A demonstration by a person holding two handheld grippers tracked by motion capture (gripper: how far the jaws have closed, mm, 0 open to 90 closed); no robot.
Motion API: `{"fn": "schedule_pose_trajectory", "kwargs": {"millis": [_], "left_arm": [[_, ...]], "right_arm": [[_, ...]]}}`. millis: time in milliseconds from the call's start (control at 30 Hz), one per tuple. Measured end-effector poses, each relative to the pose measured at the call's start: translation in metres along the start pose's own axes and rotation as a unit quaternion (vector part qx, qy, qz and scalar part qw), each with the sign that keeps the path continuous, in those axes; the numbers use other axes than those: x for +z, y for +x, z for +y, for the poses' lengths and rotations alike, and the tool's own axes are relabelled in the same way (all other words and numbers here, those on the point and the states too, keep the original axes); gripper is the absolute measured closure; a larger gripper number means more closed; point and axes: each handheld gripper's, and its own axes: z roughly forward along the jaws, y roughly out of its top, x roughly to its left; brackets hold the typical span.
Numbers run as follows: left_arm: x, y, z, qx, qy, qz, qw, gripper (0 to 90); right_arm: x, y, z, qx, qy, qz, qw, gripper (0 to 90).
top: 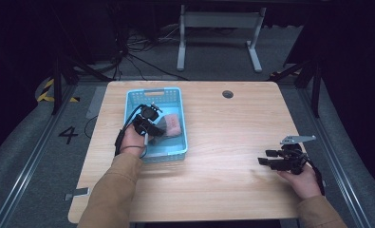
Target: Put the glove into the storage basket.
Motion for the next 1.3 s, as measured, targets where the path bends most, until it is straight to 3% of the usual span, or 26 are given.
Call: {"fn": "schedule_pose_trajectory", "kwargs": {"millis": [167, 300, 500, 633, 700, 800, 933, 1200, 1300], "left_arm": [[0.009, -0.002, 0.003, 0.013, 0.027, 0.008, 0.9995, 63.3], [0.015, 0.001, 0.006, 0.005, 0.031, 0.004, 0.9995, 63.0], [0.021, 0.004, 0.011, 0.011, 0.038, 0.021, 0.999, 61.2], [0.024, 0.005, 0.012, 0.007, 0.04, 0.036, 0.9985, 55.2], [0.025, 0.003, 0.012, 0.011, 0.041, 0.054, 0.9976, 48.0], [0.027, 0.004, 0.012, 0.009, 0.042, 0.062, 0.9972, 35.1], [0.025, 0.005, 0.011, 0.003, 0.04, 0.059, 0.9975, 33.6], [0.008, -0.001, 0.013, 0.005, 0.0, 0.063, 0.998, 33.2], [0.001, 0.0, 0.012, 0.001, -0.02, 0.051, 0.9985, 47.9]], "right_arm": [[0.002, 0.002, 0.001, -0.002, 0.004, 0.002, 1.0, 42.7], [0.002, 0.003, 0.0, -0.003, 0.006, 0.001, 1.0, 42.6], [0.001, 0.002, -0.002, -0.004, 0.008, -0.001, 1.0, 42.6], [0.0, 0.003, -0.002, -0.002, 0.006, -0.001, 1.0, 42.5], [0.001, 0.003, -0.002, -0.003, 0.006, 0.001, 1.0, 42.4], [0.002, 0.004, -0.001, -0.006, 0.007, 0.0, 1.0, 42.1], [0.002, 0.005, 0.0, -0.008, 0.005, 0.001, 0.9999, 41.7], [0.003, 0.006, 0.001, -0.009, 0.007, 0.004, 0.9999, 41.7], [0.004, 0.007, 0.001, -0.011, 0.007, 0.006, 0.9999, 41.9]]}}
